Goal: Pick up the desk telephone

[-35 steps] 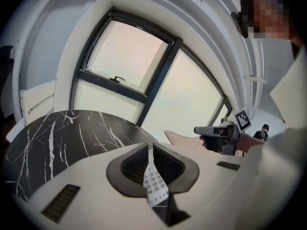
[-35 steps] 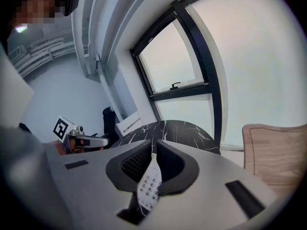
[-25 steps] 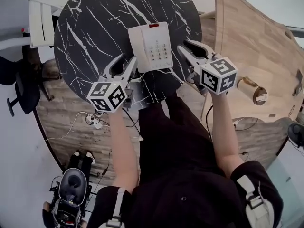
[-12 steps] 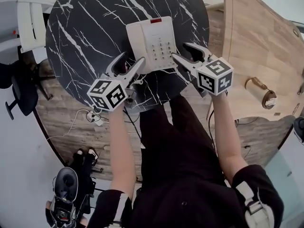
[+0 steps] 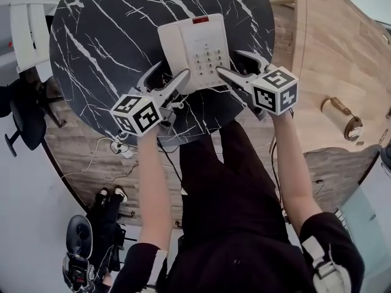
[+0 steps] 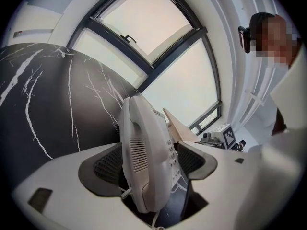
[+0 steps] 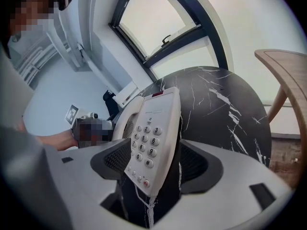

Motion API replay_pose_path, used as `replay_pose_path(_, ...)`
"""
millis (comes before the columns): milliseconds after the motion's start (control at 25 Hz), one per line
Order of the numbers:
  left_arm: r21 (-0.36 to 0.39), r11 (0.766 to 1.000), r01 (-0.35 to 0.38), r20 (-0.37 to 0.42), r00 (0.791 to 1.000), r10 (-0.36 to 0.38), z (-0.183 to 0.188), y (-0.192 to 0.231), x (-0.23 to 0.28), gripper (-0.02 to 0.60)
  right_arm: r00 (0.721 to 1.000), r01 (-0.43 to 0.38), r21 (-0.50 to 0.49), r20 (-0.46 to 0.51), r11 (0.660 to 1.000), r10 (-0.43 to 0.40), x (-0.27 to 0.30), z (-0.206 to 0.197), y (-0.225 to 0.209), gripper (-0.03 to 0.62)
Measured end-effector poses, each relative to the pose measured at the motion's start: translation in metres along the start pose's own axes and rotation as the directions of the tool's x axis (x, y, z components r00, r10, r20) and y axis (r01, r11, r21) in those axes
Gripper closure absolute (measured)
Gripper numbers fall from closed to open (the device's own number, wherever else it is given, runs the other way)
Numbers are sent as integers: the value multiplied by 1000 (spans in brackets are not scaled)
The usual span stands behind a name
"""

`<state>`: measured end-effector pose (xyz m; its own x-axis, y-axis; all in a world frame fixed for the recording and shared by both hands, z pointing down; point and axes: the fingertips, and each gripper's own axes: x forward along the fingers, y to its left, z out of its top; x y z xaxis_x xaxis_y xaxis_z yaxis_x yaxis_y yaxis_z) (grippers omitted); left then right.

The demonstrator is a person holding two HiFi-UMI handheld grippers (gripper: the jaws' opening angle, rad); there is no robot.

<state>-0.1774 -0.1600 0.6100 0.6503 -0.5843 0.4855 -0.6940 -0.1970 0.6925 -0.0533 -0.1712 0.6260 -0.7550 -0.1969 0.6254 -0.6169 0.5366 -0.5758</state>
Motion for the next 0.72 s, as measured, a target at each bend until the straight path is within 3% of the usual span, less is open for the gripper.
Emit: replay_pose_path(720,-12,999,41,-50,998,-41,-7,5,17,216,999,-36,23,-26,999,37,26,-5,0,286)
